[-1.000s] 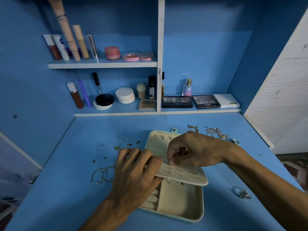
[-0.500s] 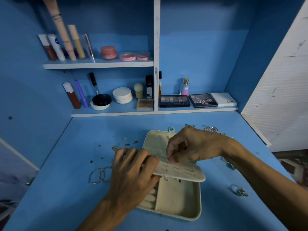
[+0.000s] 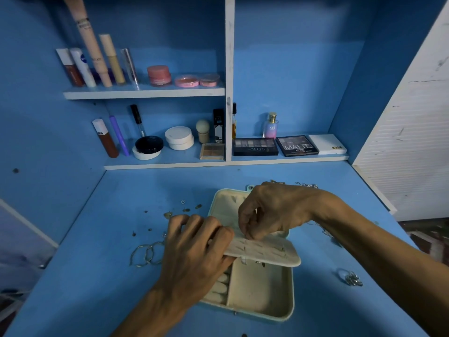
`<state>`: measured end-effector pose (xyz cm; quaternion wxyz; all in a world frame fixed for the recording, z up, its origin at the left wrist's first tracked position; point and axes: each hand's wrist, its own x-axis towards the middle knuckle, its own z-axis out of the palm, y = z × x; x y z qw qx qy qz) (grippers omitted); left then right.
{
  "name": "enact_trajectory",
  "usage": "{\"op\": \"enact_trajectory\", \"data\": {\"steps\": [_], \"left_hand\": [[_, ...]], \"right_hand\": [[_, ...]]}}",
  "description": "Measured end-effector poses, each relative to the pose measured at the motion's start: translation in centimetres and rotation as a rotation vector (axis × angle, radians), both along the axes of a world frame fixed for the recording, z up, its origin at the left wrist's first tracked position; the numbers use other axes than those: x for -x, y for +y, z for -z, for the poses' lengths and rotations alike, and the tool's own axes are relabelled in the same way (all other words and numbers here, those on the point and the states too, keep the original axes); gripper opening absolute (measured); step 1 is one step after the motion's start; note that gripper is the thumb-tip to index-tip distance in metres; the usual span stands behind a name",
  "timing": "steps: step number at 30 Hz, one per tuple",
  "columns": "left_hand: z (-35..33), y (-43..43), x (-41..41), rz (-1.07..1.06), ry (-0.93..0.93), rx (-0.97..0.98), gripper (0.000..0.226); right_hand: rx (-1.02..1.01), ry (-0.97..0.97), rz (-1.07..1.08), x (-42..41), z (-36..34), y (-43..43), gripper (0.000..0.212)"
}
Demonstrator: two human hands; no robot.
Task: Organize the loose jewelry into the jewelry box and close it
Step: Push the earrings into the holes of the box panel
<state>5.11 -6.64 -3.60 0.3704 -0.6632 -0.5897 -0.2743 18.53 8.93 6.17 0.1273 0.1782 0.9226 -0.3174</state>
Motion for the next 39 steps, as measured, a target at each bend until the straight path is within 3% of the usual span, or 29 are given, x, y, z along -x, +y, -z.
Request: {"op": "enact_trajectory", "data": {"steps": [4,8,12,21,39], "left_hand": [[-0.1,0.0,0.0,0.013,-0.011,-0.014,0.045],[0.1,0.0,0.0,0.028,-0.009,-0.021,0.027],[0.1,0.0,0.0,0.042,-0.013,-0.016,0.026],[-0.1,0.0,0.2,0.06,-0.069,-0.003,0.022],[-0.4,0.2,0.0,0.073,-0.111,0.008,0.019]], "right_hand": [[-0.036,0.0,-0.024,0.2,-0.2,-0.2,0.008],[-0.077,-0.016,-0.037,0.1,-0.2,-0.3,0.008],[-0.094,0.012,-0.048,0.0,0.1,-0.4,0.006],[0.031,0.079,0.017,-0.9,0.0,0.0,0.019],[-0.043,0.066,-0.036,-0.3,0.5,0.3,0.007]]}}
